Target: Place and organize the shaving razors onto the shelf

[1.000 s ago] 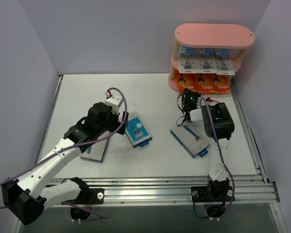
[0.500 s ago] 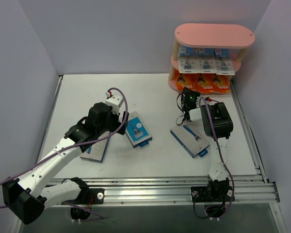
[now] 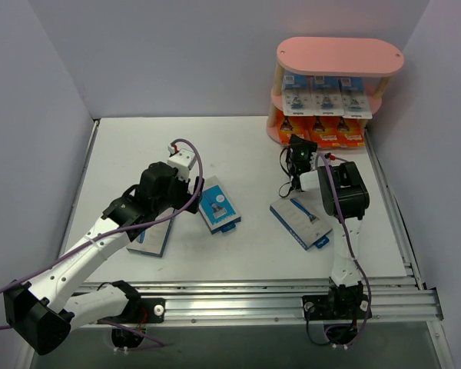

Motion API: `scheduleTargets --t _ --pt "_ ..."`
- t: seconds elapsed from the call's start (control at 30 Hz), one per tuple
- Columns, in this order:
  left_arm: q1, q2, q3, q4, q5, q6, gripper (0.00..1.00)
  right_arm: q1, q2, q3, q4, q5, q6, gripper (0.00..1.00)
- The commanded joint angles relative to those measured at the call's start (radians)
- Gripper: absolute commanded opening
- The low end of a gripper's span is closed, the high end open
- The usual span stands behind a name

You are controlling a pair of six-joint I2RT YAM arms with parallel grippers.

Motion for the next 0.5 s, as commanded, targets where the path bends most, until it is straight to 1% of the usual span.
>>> scheduleTargets --t 0.0,0.33,0.47 --pt "-0.005 -0.001 0.003 0.010 -0.012 0.004 0.94 -0.009 0.003 0.026 0.024 0.015 0.004 0.48" --pt "-0.005 -0.004 0.006 0.005 -0.011 0.012 0.94 -0.007 -0.049 -0.006 0.018 -0.028 -0.030 0.57" --pt "-0.003 -0.011 0.006 0.005 -0.008 0.015 0.94 -0.004 -0.095 -0.048 0.023 -0.048 -0.049 0.65"
